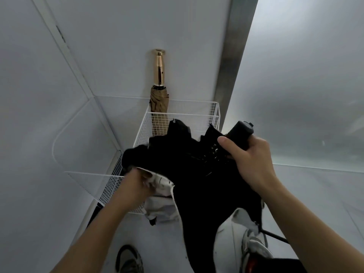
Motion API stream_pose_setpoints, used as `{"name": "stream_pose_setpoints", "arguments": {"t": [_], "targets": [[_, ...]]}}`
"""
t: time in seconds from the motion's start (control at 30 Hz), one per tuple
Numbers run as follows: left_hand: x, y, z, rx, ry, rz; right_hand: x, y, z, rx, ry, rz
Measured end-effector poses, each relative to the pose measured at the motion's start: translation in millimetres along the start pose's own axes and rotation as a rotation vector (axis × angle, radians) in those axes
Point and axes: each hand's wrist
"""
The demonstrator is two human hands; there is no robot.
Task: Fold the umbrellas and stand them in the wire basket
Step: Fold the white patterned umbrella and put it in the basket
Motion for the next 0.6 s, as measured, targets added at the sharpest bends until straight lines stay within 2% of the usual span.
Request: {"name": "stream_pose_setpoints", "arguments": {"t": [0.1,0.13,0.17,0.23,0.3,0.43,0.5,0.6], "targets": [[26.1,-36.0,-22.9,0.517,0.055,-0.281,4.2,1.8,0.0,-0.070,-0.030,-0.052],[37.3,-41.7,-32.1,0.651,0.114,-0.372,5.3,3.0,0.1,-0.098,-0.046,-0.059],[49.1,-45.1,-40.9,0.699,0.189,-0.395,5.8,5.3,-0.6,-0.122,-0.066,-0.065],[57.1,-36.2,-46.6,0.576,0.346,-0.312,4.7,11.0,-2.4,-0.168,-0.088,-0.053],[56.9,-16.6,-41.8,0.306,0.401,-0.202,2.5,15.9,-5.5,-0.219,-0.096,0.011],[50.4,12.0,-21.3,-0.153,0.241,-0.039,-2.2,23.6,-10.4,-0.315,-0.152,0.096],[45.0,18.0,-13.0,-0.242,0.188,-0.002,-3.8,27.2,-12.8,-0.372,-0.155,0.135],[43.7,26.5,-13.0,-0.210,0.181,-0.030,-6.7,36.2,-19.0,-0.450,-0.154,0.159]]}}
Point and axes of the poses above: each hand's wrist, its own z-axis towards the middle knuckle, its own y-axis out of the palm, x = y × z, and after that the axes turned 6 degrees about -y, right-handed
